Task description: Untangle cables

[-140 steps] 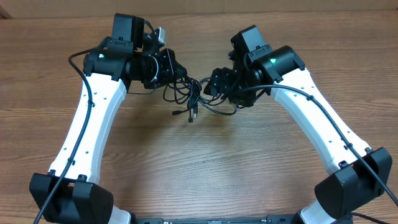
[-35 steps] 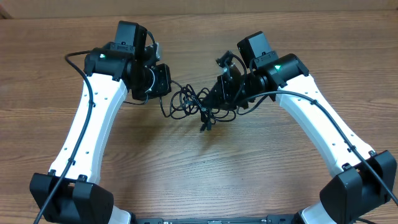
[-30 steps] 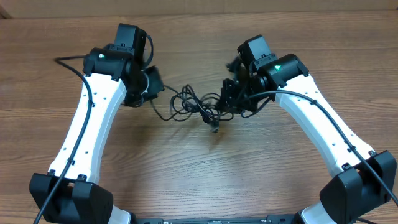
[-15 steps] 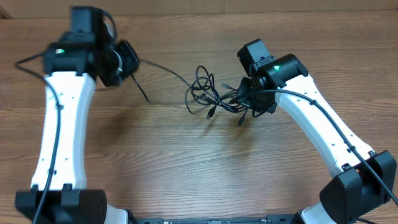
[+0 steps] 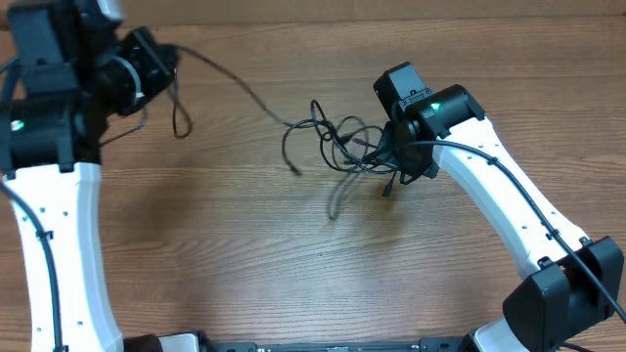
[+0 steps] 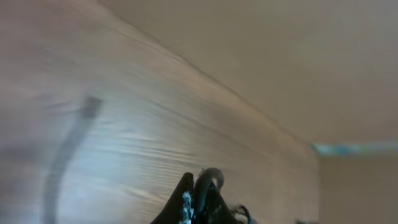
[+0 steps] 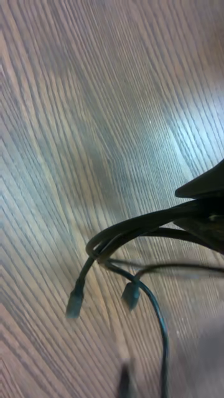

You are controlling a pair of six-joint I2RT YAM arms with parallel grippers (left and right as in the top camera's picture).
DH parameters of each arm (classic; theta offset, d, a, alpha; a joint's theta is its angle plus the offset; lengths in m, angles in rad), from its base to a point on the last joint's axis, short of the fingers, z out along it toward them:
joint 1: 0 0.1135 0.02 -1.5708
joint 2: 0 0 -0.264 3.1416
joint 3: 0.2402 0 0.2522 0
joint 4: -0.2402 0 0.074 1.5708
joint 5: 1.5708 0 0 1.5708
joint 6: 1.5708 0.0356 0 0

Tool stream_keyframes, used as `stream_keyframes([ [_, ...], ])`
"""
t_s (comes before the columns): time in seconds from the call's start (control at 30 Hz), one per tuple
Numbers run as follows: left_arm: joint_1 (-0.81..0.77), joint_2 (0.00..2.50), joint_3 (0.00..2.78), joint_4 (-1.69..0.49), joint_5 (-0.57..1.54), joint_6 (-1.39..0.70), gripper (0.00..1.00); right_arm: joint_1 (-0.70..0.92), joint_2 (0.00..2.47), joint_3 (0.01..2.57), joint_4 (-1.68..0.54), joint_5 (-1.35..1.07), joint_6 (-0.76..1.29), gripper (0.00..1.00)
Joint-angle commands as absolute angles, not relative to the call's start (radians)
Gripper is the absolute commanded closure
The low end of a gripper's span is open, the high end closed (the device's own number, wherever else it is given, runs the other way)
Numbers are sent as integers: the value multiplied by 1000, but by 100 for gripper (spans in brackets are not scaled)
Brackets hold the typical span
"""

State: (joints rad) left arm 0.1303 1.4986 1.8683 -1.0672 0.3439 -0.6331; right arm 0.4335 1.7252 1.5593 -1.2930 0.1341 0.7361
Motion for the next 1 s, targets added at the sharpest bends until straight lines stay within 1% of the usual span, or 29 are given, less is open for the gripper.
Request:
stream_keyframes([
  [0.0,169,1473,1893,-1143,133,-726,96,430,1711,1571,-1284,189,771,96],
  [0.1,170,1486,1893,-1224,36,-725,96,430,1711,1571,-1255,165,770,96],
  [0.13,170,1492,1893,-1252,-26,-732,96,430,1711,1571,-1248,155,770,96],
  [0.27,171,1507,1893,-1316,-375,-847,96,430,1711,1571,-1259,158,770,96],
  [0.33,173,1513,1893,-1317,-495,-846,96,430,1711,1571,-1275,188,771,96],
  [0.43,181,1517,1893,-1317,-589,-846,96,430,1711,1571,-1293,254,794,96],
  [0.53,203,1517,1893,-1312,-610,-846,96,430,1711,1571,-1290,263,813,96],
  [0.67,239,1517,1893,-1314,-600,-846,96,430,1711,1571,-1286,258,815,96],
  [0.73,255,1517,1893,-1316,-539,-846,96,430,1711,1571,-1285,258,815,96],
  [0.83,262,1517,1893,-1301,-294,-815,96,430,1711,1571,-1271,239,815,94],
  [0.97,258,1517,1892,-1192,92,-537,96,430,1711,1571,-1260,225,815,93],
])
